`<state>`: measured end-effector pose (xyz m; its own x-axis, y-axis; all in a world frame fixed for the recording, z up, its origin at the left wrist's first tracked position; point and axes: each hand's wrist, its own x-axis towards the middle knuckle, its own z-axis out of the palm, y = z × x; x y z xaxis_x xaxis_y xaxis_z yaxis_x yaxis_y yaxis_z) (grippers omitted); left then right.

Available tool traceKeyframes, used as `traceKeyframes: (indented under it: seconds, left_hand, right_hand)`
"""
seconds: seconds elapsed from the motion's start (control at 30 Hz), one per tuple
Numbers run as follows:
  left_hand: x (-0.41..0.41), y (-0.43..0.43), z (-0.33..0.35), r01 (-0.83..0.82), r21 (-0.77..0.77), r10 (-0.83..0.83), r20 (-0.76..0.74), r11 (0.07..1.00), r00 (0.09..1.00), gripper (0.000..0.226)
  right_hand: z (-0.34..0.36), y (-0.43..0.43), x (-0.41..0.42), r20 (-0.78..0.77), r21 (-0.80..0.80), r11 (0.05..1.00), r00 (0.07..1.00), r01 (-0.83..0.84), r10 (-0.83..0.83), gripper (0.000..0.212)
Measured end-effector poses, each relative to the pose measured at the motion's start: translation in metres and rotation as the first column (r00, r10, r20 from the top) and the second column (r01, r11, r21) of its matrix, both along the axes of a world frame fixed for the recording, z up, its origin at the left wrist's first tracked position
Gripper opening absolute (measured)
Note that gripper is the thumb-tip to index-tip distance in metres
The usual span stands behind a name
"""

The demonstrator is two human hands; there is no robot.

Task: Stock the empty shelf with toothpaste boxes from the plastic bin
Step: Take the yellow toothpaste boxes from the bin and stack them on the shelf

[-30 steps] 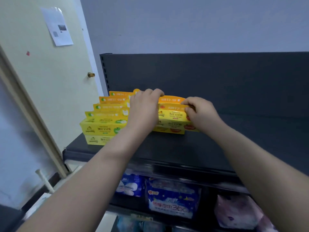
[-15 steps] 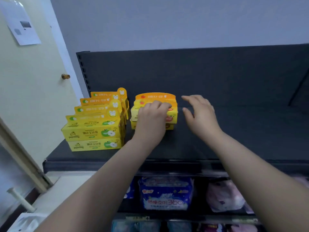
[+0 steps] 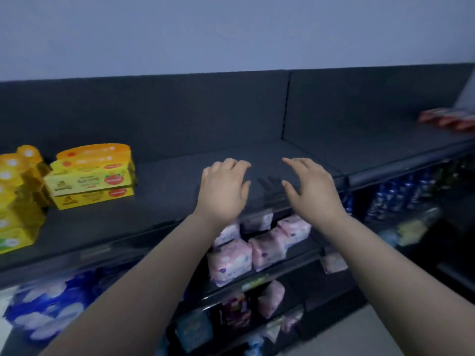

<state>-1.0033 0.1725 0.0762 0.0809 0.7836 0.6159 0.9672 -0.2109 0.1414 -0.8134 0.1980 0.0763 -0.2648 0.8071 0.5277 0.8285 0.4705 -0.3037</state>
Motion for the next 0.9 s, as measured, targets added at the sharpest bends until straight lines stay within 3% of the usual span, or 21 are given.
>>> traceKeyframes:
  seconds: [0.37,0.9]
  left_hand:
    - [0.272,-0.013,-0.029,0.379,-0.119,-0.381,0.011,0.918,0.925,0.041]
    - [0.570,-0.013,-0.038,0.791,-0.207,-0.808,0.002,0.575,0.589,0.041]
  right_hand:
    - [-0.032,-0.099,0.272,0.014,-0.081,0.905,0.908,0.418,-0.418,0.048]
    - [-0.045,-0.194,0.503,0.000,-0.128,0.547,0.552,0.827,-0.834,0.047]
